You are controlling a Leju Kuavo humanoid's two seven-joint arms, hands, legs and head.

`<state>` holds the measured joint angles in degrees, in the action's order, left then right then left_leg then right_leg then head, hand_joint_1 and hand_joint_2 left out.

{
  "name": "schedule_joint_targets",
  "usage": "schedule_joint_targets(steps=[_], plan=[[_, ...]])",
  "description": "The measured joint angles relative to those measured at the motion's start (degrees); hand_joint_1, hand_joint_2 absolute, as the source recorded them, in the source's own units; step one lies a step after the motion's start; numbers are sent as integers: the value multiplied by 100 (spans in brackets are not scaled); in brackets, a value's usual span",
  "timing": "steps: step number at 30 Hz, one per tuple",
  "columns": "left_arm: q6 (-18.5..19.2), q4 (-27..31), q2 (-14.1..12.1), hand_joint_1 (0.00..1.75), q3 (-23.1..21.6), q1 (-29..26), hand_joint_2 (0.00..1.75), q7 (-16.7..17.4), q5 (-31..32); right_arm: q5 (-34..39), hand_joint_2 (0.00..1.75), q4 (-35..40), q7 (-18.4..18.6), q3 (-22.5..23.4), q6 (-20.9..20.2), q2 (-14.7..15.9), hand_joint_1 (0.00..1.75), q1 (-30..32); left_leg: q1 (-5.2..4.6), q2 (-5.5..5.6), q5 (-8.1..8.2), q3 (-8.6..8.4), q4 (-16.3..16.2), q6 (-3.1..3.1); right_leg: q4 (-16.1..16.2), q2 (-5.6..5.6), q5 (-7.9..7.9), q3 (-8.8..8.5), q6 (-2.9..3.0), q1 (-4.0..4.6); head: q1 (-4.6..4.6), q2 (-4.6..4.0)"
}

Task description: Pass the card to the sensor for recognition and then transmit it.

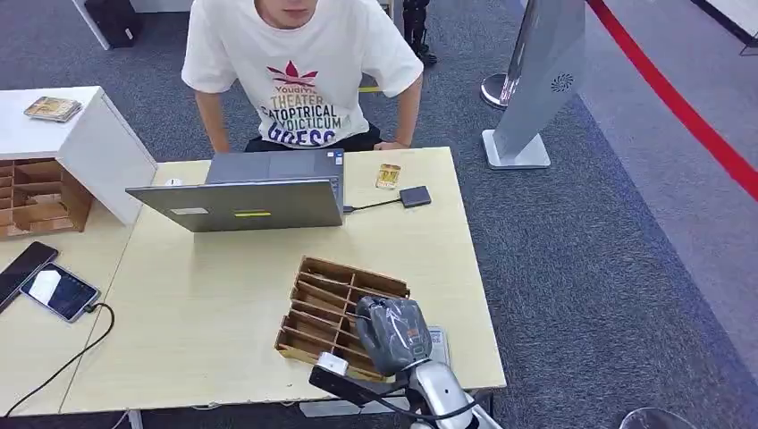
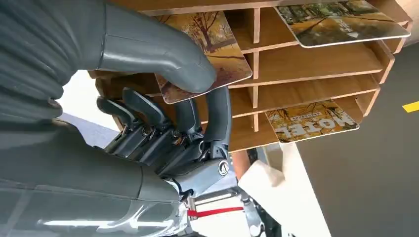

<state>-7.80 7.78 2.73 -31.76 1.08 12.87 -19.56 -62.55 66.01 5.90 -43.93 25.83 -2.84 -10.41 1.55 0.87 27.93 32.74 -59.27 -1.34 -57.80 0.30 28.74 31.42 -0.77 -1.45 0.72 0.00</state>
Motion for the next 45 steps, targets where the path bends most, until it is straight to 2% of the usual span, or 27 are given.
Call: schedule_joint_targets(steps=[13,22,27,37,45], plan=[[-11,0,0,0,-118,0,0,-46,-125,1125,175,509,-308,223,-251,0,175,81,0,0,0,0,0,0,0,0,0,1,0,0,0,0],[-35,0,2,0,-168,0,0,-63,-208,1827,175,1445,-700,571,149,0,175,122,0,0,0,1,0,0,0,0,0,1,0,0,0,0],[-37,0,2,0,-201,1,0,-70,-227,1980,175,1873,-787,699,190,0,175,170,0,0,0,1,0,0,0,1,0,2,0,0,0,0],[-39,0,2,0,-286,2,0,-105,-302,3154,175,2649,-1196,1067,304,2,175,273,0,-1,0,1,0,0,0,1,0,2,0,0,0,0],[-37,0,-4,0,-330,5,0,-107,-282,3324,175,3086,-1320,1342,361,7,175,196,0,0,0,1,0,0,0,1,0,2,0,0,0,0]])
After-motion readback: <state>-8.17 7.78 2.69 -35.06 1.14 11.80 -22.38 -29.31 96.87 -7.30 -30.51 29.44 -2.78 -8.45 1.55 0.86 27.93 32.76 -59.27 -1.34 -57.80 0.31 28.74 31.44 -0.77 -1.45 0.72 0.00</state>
